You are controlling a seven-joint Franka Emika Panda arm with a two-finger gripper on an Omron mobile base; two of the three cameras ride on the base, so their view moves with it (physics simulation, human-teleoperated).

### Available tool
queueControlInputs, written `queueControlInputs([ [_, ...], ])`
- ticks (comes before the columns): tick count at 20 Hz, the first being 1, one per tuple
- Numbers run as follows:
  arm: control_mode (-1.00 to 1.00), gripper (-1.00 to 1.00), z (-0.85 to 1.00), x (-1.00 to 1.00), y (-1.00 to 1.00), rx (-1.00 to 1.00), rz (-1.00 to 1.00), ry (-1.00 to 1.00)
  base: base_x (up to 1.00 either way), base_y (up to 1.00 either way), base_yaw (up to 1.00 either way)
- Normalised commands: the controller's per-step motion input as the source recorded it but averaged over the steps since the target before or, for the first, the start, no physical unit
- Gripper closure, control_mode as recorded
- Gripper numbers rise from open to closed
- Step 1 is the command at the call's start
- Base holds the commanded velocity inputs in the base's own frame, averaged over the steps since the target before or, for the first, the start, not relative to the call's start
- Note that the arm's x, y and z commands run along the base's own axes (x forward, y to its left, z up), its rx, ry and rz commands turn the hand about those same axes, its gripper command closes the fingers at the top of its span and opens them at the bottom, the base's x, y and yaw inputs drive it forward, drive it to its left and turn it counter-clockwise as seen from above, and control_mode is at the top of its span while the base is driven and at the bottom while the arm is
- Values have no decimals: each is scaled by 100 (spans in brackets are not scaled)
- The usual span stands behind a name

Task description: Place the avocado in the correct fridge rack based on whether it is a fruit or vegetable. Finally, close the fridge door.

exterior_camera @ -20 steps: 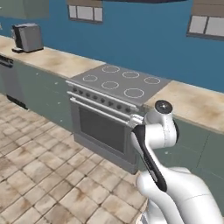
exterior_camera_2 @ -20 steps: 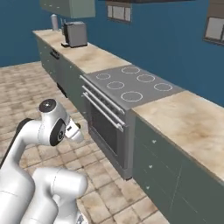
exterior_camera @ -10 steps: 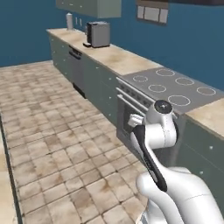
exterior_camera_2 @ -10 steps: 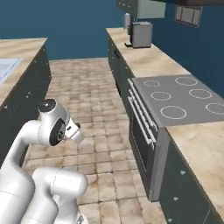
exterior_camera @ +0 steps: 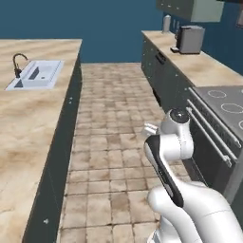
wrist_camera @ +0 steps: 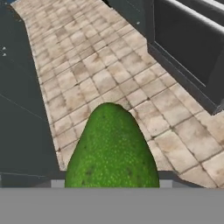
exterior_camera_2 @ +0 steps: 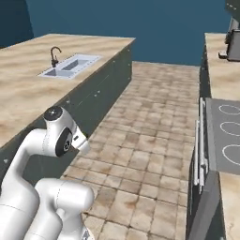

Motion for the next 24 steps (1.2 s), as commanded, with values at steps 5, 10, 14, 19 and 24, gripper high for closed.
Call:
queueControlInputs([
  [5, 100, 100, 0, 0, 0, 0, 0, 0, 0, 7, 82],
  [10, 100, 100, 0, 0, 0, 0, 0, 0, -16, 5, 80],
  [14, 100, 100, 0, 0, 0, 0, 0, 0, -7, 22, 79],
  [19, 100, 100, 0, 0, 0, 0, 0, 0, 0, 28, 77],
  [24, 100, 100, 0, 0, 0, 0, 0, 0, 0, 55, 71],
])
